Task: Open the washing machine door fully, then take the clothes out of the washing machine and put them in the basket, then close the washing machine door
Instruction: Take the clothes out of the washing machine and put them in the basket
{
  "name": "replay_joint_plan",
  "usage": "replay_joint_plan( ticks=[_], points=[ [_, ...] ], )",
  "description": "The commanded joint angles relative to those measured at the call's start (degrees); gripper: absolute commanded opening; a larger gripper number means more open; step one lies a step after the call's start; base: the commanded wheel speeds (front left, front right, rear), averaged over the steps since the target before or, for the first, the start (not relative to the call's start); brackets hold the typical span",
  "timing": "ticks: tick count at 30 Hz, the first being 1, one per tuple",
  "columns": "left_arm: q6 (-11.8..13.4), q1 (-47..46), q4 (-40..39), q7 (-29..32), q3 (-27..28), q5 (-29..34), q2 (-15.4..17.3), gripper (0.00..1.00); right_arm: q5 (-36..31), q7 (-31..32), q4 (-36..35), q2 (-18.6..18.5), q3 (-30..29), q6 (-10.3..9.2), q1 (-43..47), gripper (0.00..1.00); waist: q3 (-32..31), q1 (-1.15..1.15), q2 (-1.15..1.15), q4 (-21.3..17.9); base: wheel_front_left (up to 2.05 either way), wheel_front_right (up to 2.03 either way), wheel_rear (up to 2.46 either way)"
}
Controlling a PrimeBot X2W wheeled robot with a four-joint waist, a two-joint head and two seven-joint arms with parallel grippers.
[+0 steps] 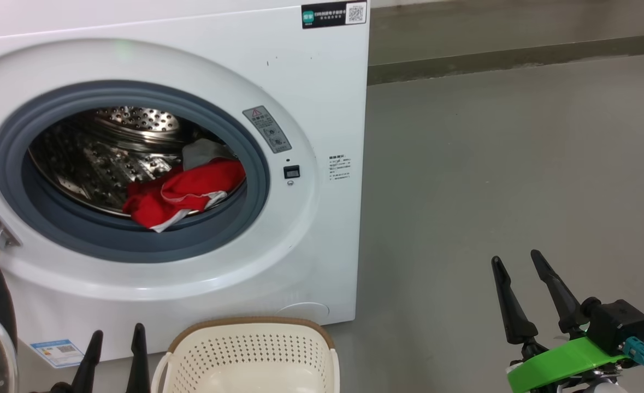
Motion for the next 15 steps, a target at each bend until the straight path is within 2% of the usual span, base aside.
replay_joint_plan(
  ticks=[1, 15],
  points=[
    [0.09, -1.04, -1.68, -0.7, 2.0, 0.44, 0.34, 1.0, 0.04, -0.37, -1.2, -0.7, 1.31, 0.2, -1.26, 1.0, -0.04, 0.0, 0.0, -0.07, 0.0, 0.0, 0.0],
    [1.16, -1.26, -2.68, -0.7, 1.32, 0.73, 0.26, 1.0, -0.25, -0.37, -1.18, -0.36, 1.96, 0.2, -1.63, 1.0, 0.68, 0.0, 0.0, 0.29, 0.0, 0.0, 0.0]
  ],
)
